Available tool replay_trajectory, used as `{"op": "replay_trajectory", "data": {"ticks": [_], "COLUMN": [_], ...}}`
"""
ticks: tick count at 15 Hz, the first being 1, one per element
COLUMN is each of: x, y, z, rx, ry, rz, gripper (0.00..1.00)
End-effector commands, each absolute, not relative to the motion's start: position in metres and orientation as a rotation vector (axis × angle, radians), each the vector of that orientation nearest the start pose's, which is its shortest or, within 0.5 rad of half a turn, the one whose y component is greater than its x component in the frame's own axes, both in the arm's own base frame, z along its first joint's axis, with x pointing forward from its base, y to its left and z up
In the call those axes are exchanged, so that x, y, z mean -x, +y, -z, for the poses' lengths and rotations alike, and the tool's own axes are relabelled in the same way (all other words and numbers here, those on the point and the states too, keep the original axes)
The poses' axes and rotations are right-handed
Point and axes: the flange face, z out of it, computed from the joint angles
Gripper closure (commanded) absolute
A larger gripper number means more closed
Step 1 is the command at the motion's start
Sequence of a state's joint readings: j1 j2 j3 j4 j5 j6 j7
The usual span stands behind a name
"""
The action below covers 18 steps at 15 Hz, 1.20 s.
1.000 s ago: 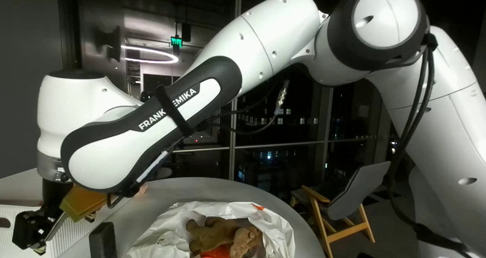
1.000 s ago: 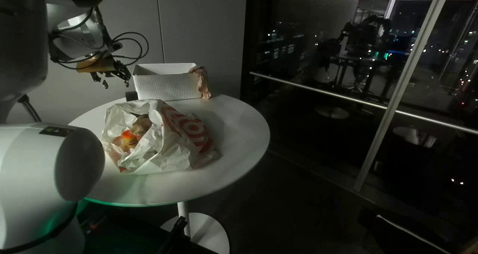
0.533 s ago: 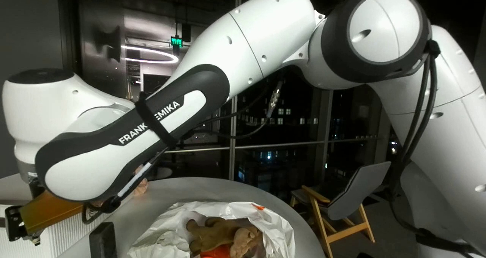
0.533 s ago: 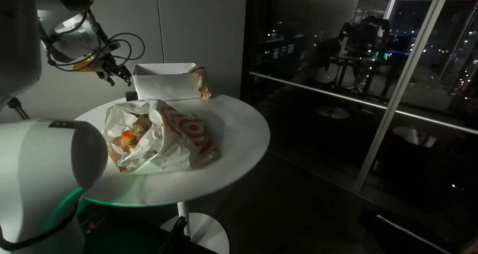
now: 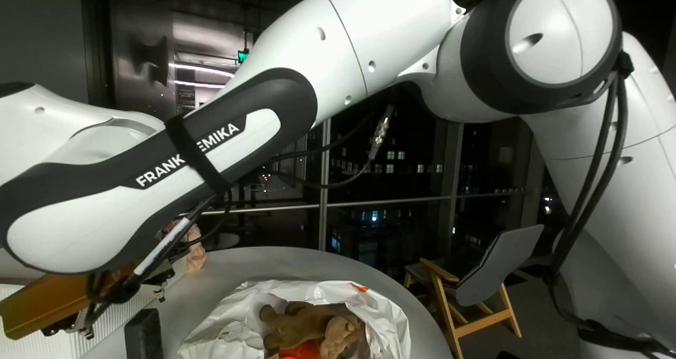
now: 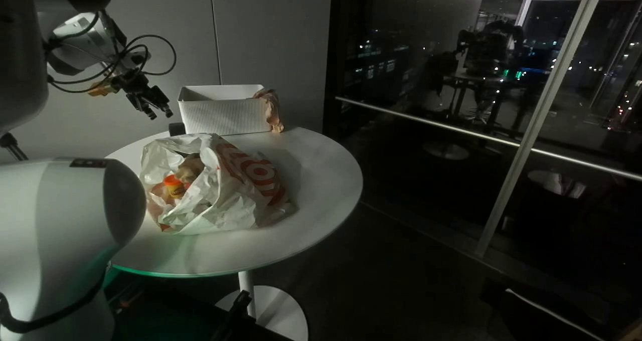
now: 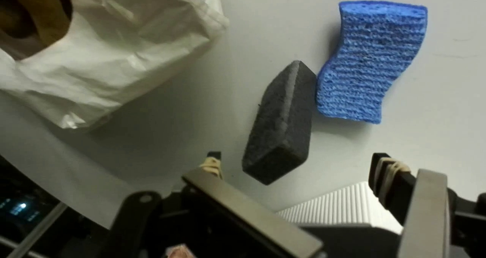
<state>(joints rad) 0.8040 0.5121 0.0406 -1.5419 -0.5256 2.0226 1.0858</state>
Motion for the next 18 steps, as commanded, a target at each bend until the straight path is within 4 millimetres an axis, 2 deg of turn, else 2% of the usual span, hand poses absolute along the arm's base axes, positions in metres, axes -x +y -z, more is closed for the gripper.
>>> {"op": "replay_trajectory", "data": {"ticks": [1, 8, 14, 15, 16, 18], "x": [-0.496, -0.527, -0.537, -0.538, -0.537, -0.537], "y": [0.482, 0.459, 0.465, 0.465, 0.465, 0.464], "z": [-0.366, -0.347, -0.327, -0.325, -0.322, -0.323], "rx": [3.37, 3.303, 3.203, 3.196, 3.196, 3.185], "ry": [0.099, 0.163, 0.066, 0.062, 0.061, 0.064], "rz": [0.492, 0.407, 0.366, 0.351, 0.343, 0.34], "gripper": [0.0, 0.0, 0.0, 0.25, 0.25, 0.42]}}
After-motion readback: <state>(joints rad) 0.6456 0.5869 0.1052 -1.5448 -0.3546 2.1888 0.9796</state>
